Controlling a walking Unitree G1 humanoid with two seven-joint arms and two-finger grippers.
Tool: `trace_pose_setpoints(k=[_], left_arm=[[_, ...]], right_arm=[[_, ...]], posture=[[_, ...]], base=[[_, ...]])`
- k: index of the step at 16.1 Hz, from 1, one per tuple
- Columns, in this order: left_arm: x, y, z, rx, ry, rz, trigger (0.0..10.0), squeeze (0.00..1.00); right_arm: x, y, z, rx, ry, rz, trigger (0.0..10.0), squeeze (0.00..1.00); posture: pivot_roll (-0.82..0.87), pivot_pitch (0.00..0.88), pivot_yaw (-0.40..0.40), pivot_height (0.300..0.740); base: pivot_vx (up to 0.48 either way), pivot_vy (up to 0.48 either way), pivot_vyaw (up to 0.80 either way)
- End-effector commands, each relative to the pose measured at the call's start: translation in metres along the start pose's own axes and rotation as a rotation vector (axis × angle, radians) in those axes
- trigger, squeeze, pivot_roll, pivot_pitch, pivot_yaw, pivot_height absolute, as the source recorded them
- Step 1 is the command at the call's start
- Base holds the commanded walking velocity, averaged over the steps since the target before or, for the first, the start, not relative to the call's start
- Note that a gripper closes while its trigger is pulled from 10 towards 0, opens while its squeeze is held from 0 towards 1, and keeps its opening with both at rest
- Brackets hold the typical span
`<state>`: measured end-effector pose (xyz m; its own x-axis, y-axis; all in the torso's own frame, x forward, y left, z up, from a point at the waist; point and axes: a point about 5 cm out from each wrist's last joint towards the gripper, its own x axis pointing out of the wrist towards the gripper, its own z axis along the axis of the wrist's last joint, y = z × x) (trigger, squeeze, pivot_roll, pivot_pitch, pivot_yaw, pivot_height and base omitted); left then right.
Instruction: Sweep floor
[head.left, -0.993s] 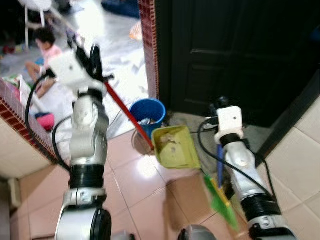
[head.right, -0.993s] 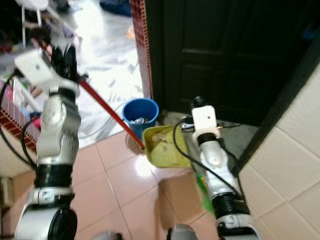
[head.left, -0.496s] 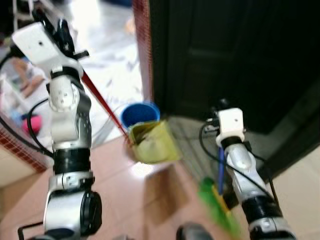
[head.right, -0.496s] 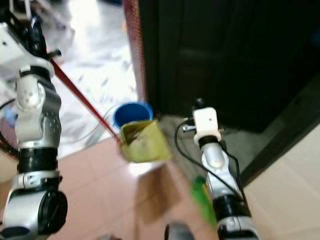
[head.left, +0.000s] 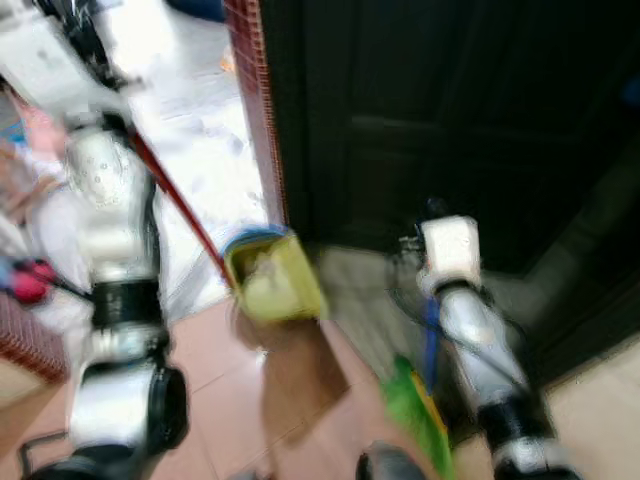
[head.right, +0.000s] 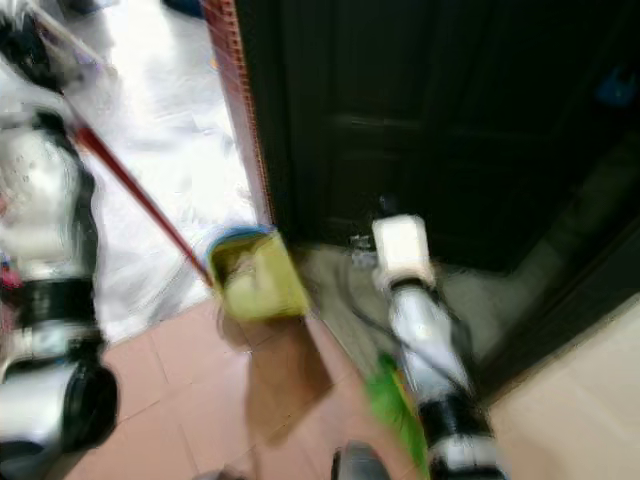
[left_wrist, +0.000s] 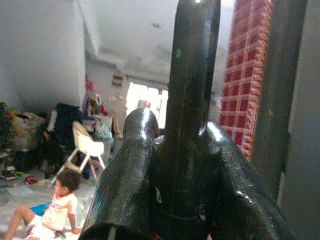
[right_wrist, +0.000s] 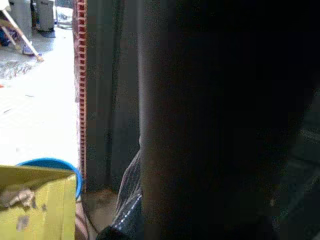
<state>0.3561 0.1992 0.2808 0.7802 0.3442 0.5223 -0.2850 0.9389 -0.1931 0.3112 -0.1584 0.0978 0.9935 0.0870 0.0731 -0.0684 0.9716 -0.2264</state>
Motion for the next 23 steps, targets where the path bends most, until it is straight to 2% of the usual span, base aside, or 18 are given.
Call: trace_pose_setpoints(k=[1, 10, 19, 23], left_arm=[[0.012, 0.002, 0.029, -0.034, -0.142, 0.035, 10.0, 0.0], [0.017, 0.016, 0.026, 0.089, -0.184, 0.112, 10.0, 0.0], [0.021, 0.017, 0.026, 0.185, -0.238, 0.137, 10.0, 0.0], [0.02, 0.015, 0.028, 0.259, -0.276, 0.123, 10.0, 0.0]], right_arm=[[0.005, 0.004, 0.014, -0.054, -0.066, 0.038, 10.0, 0.0], [0.004, 0.005, 0.013, -0.056, -0.058, 0.046, 10.0, 0.0], [0.002, 0.004, 0.012, -0.06, -0.054, 0.05, 10.0, 0.0], [0.001, 0.005, 0.011, -0.061, -0.051, 0.056, 10.0, 0.0]], posture=[[-0.11, 0.0, 0.039, 0.74], [-0.11, 0.0, 0.035, 0.74], [-0.12, 0.0, 0.033, 0.74], [-0.12, 0.0, 0.033, 0.74]], base=[[0.439, 0.0, 0.0], [0.439, 0.0, 0.0], [0.439, 0.0, 0.0], [0.439, 0.0, 0.0]])
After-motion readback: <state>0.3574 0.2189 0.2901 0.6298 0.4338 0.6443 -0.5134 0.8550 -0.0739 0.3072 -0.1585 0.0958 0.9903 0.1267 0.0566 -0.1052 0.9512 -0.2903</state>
